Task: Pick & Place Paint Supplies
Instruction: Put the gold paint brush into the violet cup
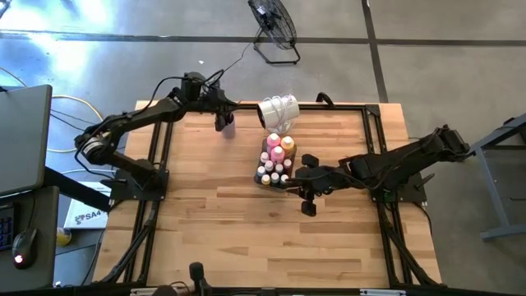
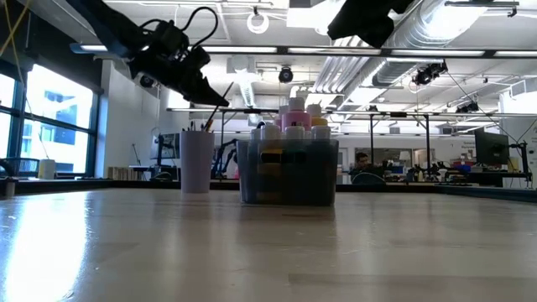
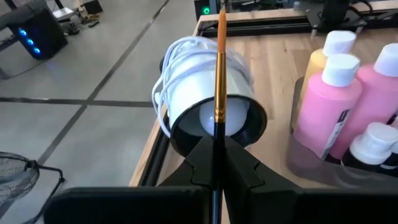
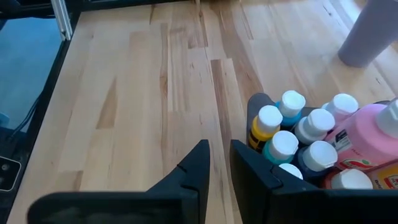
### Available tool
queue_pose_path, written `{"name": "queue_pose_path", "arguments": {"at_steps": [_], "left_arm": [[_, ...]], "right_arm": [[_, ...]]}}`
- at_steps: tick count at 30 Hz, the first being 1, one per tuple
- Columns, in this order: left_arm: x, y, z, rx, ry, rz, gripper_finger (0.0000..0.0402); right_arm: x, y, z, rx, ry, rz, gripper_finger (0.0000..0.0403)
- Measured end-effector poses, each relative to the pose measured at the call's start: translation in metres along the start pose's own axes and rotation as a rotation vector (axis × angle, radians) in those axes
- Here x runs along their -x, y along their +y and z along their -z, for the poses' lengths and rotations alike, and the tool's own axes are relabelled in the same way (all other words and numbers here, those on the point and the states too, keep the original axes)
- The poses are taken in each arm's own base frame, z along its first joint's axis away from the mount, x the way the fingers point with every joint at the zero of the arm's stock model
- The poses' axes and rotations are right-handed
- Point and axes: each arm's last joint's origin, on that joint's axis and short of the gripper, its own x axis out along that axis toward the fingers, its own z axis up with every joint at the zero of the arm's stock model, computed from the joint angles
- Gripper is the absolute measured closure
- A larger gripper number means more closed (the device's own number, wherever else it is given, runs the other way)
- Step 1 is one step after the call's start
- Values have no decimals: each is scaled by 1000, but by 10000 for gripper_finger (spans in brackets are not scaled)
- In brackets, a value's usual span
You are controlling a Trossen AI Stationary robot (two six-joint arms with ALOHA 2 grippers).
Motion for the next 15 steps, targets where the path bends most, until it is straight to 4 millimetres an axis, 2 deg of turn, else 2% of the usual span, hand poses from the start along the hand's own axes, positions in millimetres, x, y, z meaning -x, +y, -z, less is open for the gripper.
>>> {"name": "queue_pose_path", "arguments": {"at_steps": [8,10,15], "left_arm": [[-3,0,3,-1,11,5,392],[-3,0,3,-1,20,-10,374],[-3,3,4,33,55,-89,295]], "right_arm": [[-1,-6,-2,-13,-1,13,349],[-1,-7,-2,-15,-2,17,349],[-2,-8,-2,-17,0,13,349]]}}
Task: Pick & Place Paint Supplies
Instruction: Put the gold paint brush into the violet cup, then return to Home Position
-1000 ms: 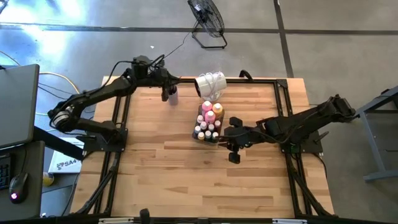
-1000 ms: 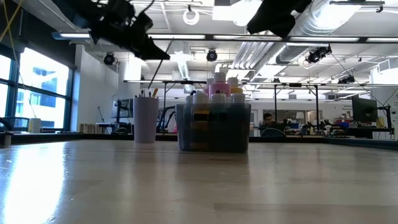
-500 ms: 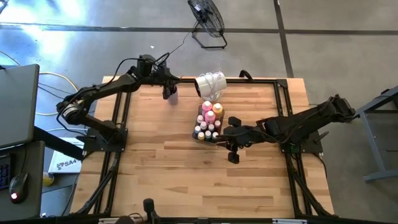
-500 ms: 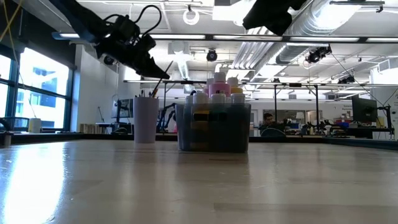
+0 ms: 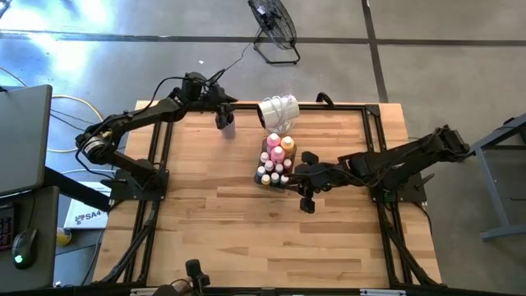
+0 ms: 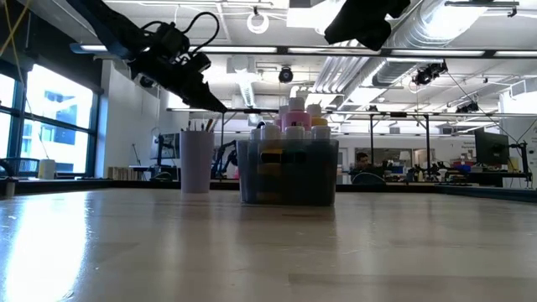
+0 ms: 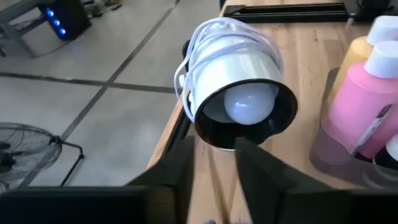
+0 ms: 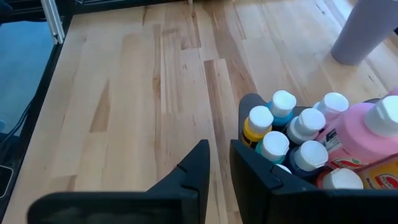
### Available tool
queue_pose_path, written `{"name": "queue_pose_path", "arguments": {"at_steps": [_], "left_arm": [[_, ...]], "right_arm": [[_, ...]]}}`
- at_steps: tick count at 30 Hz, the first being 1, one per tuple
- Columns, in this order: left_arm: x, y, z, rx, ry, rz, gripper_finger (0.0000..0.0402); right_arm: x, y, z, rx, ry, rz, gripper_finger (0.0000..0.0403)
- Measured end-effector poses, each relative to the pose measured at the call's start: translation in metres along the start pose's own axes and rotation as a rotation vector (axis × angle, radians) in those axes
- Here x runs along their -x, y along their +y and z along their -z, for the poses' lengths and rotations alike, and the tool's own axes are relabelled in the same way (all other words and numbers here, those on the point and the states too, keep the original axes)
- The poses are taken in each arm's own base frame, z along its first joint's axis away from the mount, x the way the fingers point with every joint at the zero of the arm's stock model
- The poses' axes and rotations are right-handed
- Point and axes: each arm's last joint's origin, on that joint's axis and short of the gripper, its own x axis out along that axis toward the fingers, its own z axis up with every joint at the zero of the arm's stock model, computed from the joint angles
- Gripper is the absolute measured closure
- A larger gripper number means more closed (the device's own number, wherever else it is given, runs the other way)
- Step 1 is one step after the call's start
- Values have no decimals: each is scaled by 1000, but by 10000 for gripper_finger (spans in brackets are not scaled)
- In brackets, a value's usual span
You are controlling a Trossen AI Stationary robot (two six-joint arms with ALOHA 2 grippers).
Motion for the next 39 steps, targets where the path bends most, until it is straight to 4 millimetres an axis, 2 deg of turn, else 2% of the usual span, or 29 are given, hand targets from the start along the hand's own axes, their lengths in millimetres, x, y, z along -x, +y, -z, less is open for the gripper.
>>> {"name": "queue_pose_path", "arguments": {"at_steps": [4,8,17,21,25,28,33,36,39], "left_arm": [[0,0,0,20,3,-8,237],[1,0,-1,66,-6,-12,204],[4,-1,3,335,58,-67,195],[7,-4,1,336,51,-3,195],[23,-10,-12,273,-20,101,195],[39,-18,-27,229,-72,109,195],[71,-40,-45,93,-114,142,194],[86,-56,-44,46,-136,136,194],[101,-71,-28,34,-201,125,194]], "right_arm": [[0,0,0,-1,0,0,349],[0,0,0,8,0,0,349],[1,0,-1,48,-10,1,349],[3,0,-2,79,-19,1,349],[13,-1,-6,101,-54,-6,349],[25,-5,-10,104,-93,-9,349],[48,-20,-13,116,-107,3,350],[57,-32,-9,96,-50,-16,360],[62,-42,-2,90,-63,-30,379]]}}
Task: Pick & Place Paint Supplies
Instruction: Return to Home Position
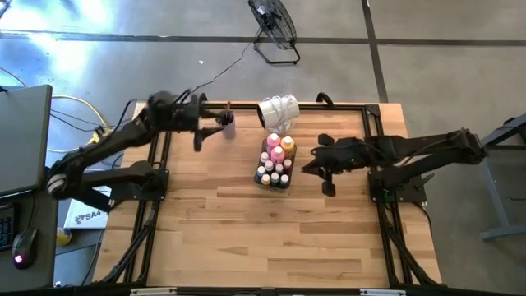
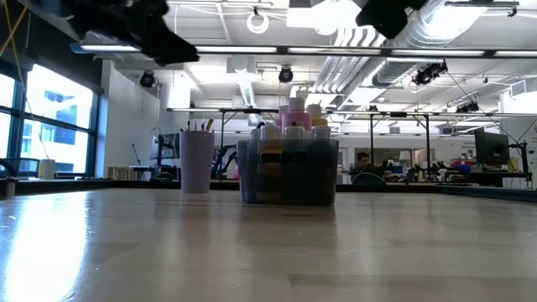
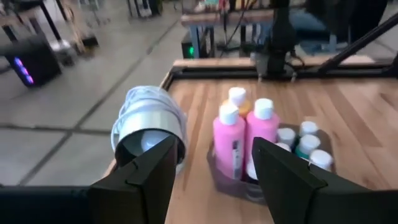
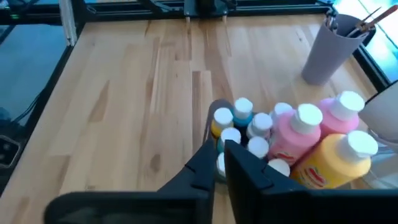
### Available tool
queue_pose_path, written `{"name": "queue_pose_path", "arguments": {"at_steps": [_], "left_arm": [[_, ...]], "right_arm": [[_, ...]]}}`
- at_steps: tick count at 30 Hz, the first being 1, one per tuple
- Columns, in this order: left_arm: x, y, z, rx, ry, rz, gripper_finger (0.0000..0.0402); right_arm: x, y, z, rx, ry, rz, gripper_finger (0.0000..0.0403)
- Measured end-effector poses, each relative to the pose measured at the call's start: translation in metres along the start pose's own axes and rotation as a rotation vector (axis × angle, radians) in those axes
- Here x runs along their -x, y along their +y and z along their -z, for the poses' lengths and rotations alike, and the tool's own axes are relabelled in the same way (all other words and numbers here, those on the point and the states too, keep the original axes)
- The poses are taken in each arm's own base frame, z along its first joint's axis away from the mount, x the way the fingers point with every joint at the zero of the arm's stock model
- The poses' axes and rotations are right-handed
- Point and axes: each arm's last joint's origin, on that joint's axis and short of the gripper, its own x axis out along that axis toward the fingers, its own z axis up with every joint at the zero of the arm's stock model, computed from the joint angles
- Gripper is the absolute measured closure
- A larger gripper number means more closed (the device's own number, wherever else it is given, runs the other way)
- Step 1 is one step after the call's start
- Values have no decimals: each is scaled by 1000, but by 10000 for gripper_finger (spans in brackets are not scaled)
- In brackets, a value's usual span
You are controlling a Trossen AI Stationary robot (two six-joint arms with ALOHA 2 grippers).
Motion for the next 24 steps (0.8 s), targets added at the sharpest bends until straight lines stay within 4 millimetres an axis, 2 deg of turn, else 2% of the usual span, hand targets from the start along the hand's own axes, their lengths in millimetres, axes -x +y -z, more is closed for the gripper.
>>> {"name": "queue_pose_path", "arguments": {"at_steps": [5,9,20,24], "left_arm": [[29,-26,40,33,-108,-47,194],[50,-39,59,23,-152,-163,194],[103,-69,70,-13,-250,-232,194],[101,-68,75,36,-194,-261,194]], "right_arm": [[12,-14,19,-4,-82,24,397],[29,-22,34,-21,-172,13,399],[69,-35,78,-59,-408,50,400],[74,-39,96,-94,-440,69,399]]}}
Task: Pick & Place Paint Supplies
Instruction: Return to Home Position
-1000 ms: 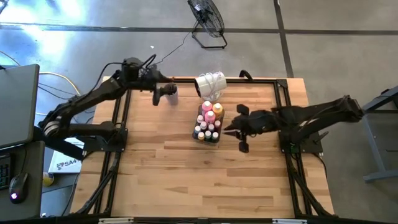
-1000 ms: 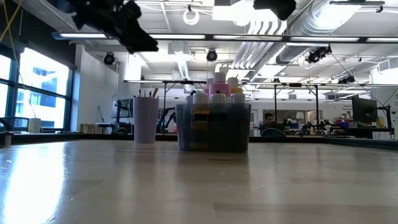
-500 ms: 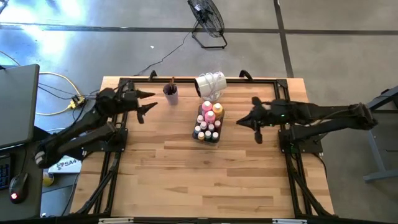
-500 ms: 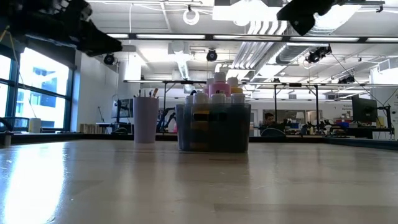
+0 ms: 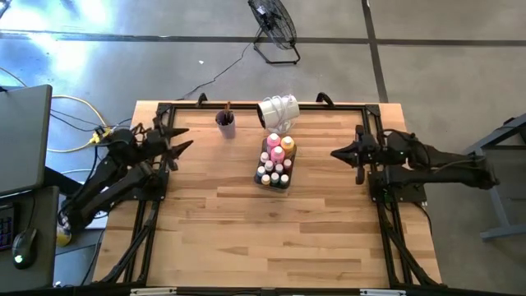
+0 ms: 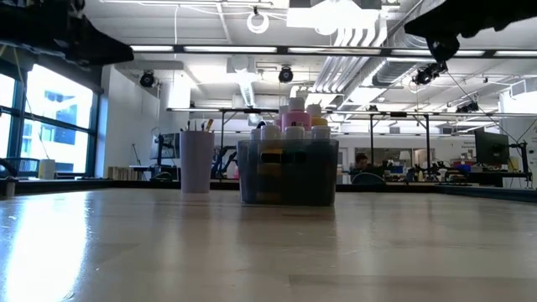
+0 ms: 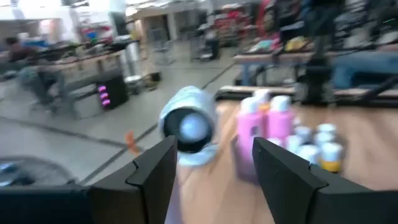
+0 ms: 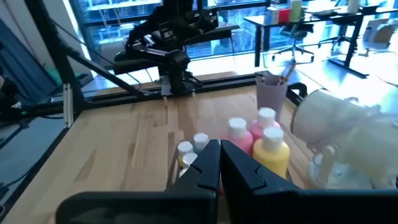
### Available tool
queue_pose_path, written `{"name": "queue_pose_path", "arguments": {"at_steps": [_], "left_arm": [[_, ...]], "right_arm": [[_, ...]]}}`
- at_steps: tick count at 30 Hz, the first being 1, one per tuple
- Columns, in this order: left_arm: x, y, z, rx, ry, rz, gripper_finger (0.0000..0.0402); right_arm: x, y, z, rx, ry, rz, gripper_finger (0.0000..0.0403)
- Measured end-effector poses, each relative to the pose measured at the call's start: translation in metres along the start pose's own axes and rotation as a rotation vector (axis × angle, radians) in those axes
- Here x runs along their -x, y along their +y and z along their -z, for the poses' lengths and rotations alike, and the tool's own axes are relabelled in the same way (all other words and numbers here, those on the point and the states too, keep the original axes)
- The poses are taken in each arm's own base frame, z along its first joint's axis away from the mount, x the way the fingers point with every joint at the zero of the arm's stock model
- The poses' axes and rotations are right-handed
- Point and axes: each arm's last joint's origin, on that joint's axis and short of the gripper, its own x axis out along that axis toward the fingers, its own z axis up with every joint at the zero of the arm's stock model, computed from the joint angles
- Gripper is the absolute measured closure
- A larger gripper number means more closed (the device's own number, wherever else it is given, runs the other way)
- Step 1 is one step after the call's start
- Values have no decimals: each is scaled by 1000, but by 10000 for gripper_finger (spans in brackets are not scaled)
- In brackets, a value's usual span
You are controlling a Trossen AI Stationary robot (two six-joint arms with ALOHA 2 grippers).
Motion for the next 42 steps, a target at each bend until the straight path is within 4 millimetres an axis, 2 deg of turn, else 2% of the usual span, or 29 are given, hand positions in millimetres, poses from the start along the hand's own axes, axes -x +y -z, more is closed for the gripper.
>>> {"name": "queue_pose_path", "arguments": {"at_steps": [7,14,22,28,30,34,37,42], "left_arm": [[-6,1,16,12,58,-36,194],[-9,1,24,14,81,-34,194],[-9,0,26,13,83,-27,194],[-9,0,24,8,58,-3,194],[-10,0,25,7,53,-2,194],[-14,-1,36,24,81,3,194],[-20,0,46,56,25,2,194],[-29,-1,64,107,-65,13,194]], "right_arm": [[15,-3,18,-21,-58,3,399],[33,-3,23,-14,-164,-4,398],[46,-5,36,-12,-250,-8,398],[41,-6,41,-13,-227,12,398],[34,-8,51,-17,-188,33,398],[20,-10,72,-23,-170,24,398],[11,-12,90,-46,-134,25,398],[7,-13,99,-47,-152,23,398]]}}
